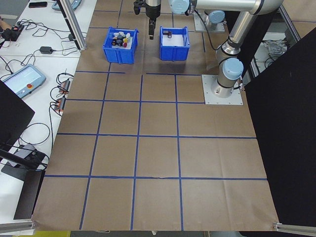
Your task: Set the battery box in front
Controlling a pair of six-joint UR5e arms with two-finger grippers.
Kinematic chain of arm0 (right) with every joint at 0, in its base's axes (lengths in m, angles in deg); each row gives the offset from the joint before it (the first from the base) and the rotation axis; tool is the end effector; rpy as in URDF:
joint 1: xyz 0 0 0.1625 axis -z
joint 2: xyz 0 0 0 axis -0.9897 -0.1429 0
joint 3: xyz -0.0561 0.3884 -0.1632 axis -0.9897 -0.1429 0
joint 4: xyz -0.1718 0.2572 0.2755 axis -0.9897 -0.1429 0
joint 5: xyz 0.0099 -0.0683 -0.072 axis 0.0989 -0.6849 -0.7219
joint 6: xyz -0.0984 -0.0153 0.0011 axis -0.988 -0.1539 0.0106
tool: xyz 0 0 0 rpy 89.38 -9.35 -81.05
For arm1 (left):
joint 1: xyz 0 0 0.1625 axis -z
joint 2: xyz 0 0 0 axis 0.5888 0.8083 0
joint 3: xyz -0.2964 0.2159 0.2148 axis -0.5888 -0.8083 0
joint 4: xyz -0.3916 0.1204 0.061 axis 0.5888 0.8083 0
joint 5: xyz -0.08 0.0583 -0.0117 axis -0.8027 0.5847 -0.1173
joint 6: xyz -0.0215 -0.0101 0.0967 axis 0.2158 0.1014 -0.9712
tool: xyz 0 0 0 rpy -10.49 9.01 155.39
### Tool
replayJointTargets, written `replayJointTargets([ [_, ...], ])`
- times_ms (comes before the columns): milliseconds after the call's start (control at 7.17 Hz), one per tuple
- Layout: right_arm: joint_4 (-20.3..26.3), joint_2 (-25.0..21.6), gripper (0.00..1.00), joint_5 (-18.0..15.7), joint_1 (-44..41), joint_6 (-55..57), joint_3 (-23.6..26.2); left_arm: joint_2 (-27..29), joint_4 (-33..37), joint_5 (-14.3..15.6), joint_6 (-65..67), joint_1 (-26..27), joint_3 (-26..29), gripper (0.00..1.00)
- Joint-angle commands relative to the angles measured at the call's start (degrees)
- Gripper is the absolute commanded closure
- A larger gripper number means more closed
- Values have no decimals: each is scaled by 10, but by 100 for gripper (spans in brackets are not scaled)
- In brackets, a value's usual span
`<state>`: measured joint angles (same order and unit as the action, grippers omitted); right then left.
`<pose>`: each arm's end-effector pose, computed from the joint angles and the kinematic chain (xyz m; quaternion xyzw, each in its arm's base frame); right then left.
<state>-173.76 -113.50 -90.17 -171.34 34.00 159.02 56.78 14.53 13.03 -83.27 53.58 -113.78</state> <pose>0.1277 -0.4759 0.4726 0.0004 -0.9988 -0.0485 0.0088 -0.1287 -0.4743 0.4937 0.0391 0.9991 -0.0140 0.0091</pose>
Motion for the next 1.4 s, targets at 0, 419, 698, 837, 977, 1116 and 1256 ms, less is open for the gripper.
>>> replayJointTargets([
  [0,1,0,0,-1,0,0,0,1,1,-1,2,0,0,0],
  [419,9,0,0,-2,0,-1,0,0,2,-1,4,0,0,0],
  [698,9,0,0,1,0,-2,0,3,3,-1,5,0,0,0],
  [837,9,1,0,8,0,-8,-1,5,4,-1,11,1,-2,1],
  [977,9,0,0,11,-1,-26,-2,-3,6,0,57,1,-6,0],
  [1116,9,3,0,4,-1,-57,-5,-14,4,0,96,2,-34,0],
  [1256,1,6,0,7,-1,-59,-8,-33,2,-5,136,2,-60,1],
])
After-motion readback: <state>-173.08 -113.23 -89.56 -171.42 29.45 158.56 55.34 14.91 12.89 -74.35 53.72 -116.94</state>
